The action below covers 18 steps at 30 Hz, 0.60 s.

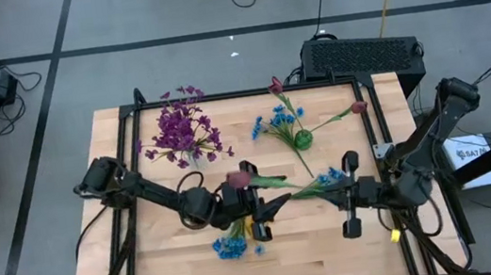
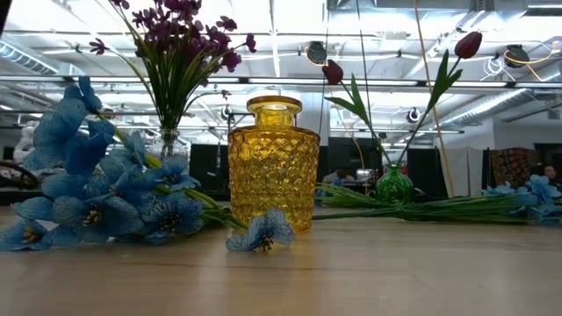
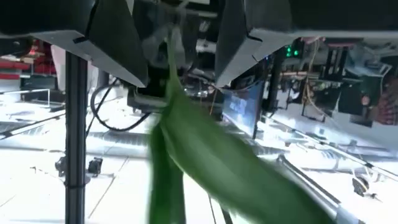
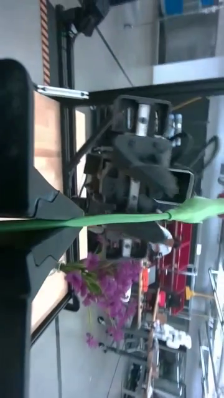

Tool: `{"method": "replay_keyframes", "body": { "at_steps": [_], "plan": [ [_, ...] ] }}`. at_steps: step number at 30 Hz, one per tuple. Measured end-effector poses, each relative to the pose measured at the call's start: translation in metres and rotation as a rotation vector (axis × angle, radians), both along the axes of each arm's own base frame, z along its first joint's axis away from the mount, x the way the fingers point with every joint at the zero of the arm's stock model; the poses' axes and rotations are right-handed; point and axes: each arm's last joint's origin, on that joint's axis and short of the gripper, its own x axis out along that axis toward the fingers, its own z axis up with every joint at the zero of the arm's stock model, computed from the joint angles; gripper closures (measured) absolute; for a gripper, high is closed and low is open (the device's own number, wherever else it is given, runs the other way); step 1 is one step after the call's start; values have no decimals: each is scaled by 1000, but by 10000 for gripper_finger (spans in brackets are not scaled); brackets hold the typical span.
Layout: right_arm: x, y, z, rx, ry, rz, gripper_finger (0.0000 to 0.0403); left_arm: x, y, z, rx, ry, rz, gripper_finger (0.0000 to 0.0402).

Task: Sort flowers into vase by color
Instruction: Put the red flower into the green vase

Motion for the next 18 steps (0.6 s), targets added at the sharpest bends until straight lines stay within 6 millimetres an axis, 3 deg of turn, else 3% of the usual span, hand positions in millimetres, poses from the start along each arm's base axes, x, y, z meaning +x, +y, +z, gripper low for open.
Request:
{"method": "replay_keyframes", "body": {
  "at_steps": [10, 18],
  "plan": [
    [17, -8, -5, 10, 0, -23, 402, 1, -2, 5, 56, -22, -38, 224],
    [16, -7, -5, 10, 1, -20, 403, 0, -1, 7, 70, -20, -20, 328]
  ]
}}
